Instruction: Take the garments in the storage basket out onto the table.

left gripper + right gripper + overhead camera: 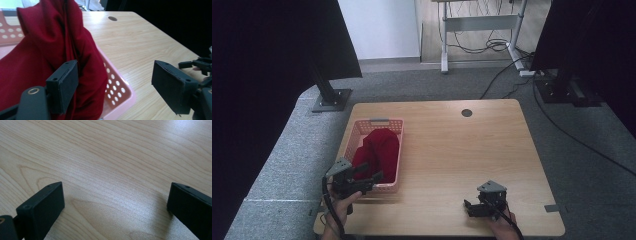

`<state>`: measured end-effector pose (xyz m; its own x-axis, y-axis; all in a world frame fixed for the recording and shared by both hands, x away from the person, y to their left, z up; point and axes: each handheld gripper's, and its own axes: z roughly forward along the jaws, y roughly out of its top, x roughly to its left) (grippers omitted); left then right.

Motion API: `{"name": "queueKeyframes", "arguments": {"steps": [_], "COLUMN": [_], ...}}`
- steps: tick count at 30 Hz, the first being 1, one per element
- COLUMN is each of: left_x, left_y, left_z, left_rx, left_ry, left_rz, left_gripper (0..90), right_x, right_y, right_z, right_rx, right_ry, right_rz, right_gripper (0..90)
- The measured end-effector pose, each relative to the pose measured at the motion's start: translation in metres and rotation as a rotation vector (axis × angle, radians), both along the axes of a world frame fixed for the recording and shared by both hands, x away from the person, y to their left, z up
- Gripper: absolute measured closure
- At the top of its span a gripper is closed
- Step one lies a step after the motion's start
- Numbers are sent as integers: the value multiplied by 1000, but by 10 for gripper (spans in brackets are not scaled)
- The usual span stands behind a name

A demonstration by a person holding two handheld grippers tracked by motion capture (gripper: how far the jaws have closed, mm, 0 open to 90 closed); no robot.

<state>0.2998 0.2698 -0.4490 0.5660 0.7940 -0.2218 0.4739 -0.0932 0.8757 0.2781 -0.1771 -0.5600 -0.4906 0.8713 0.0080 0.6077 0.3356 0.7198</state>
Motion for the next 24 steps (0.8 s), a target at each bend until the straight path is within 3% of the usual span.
{"name": "queueKeyframes", "arguments": {"steps": [24], "left_x": [17], "left_y": [6], "left_z": [-1], "left_rx": [-2], "left_ry": [19], "left_rz": [48], "left_gripper": [201], "right_x": [0], "right_y": [0], "right_z": [0], "right_rx": [0], "right_ry": [0], "right_rz": [-1], "right_gripper": [9]}}
